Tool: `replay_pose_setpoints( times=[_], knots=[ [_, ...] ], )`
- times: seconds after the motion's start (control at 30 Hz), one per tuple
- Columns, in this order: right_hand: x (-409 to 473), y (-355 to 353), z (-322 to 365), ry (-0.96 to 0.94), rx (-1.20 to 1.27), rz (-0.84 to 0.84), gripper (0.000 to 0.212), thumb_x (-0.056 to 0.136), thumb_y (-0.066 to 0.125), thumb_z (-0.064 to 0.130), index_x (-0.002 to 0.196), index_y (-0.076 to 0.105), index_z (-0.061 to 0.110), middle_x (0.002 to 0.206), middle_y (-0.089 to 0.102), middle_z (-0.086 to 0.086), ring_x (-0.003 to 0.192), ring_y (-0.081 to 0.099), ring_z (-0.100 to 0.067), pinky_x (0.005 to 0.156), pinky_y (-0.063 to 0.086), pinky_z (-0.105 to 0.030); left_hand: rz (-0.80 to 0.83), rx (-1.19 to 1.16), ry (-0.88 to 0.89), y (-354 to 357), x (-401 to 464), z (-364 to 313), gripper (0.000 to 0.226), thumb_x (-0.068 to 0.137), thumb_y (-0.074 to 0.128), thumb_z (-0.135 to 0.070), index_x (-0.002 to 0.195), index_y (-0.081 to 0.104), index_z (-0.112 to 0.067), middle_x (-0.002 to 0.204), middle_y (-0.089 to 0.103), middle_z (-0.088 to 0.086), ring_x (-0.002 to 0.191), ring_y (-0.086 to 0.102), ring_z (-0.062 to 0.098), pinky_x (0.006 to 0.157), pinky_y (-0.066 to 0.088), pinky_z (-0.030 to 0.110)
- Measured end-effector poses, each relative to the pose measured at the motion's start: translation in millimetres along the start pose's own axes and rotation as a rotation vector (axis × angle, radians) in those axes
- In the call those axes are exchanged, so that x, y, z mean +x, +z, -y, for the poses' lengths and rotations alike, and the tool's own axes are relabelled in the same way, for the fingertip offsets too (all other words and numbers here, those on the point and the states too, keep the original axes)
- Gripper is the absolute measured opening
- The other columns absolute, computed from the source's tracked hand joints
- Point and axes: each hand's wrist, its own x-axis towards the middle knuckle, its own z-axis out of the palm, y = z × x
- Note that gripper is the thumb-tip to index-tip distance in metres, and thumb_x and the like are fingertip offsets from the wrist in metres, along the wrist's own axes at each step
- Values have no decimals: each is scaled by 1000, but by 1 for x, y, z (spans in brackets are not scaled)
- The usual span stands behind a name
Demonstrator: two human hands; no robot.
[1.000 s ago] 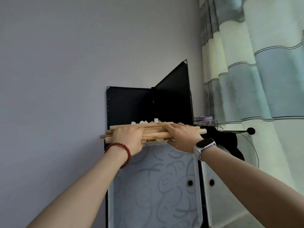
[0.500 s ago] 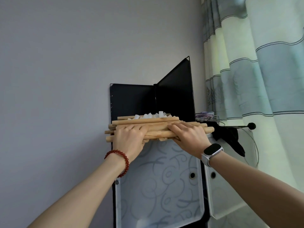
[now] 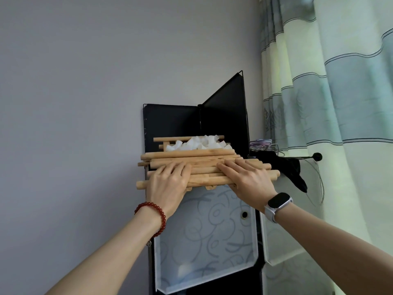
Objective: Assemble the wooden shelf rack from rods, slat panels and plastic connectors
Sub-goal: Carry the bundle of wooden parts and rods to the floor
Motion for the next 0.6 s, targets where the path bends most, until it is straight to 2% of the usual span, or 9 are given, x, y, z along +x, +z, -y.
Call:
replay_pose_setpoints(
  times=[0.13,0.43,0.6],
  knots=[
    [-6,-7,4,7,-14,-47,52,59,83,11,109,68,12,104,69,-6,86,68,-28,63,58,-37,-29,-29,10,-8,-5,-4,55,39,91,-3,90,72,-6,92,73,8,84,70,24,65,57,33],
    [-14,-66,27,-21,-93,-93,52,55,86,11,105,71,13,101,72,-4,84,70,-26,61,56,-33,-114,-124,16,-56,-21,-13,47,46,87,2,89,72,-7,89,72,5,80,70,21,60,56,30],
    [-20,-113,56,5,-158,-69,55,55,86,12,108,70,13,104,71,-5,88,69,-28,70,57,-39,-205,-170,33,-96,-38,-15,38,57,74,11,91,72,-7,91,72,6,82,69,21,62,55,31]
  ],
)
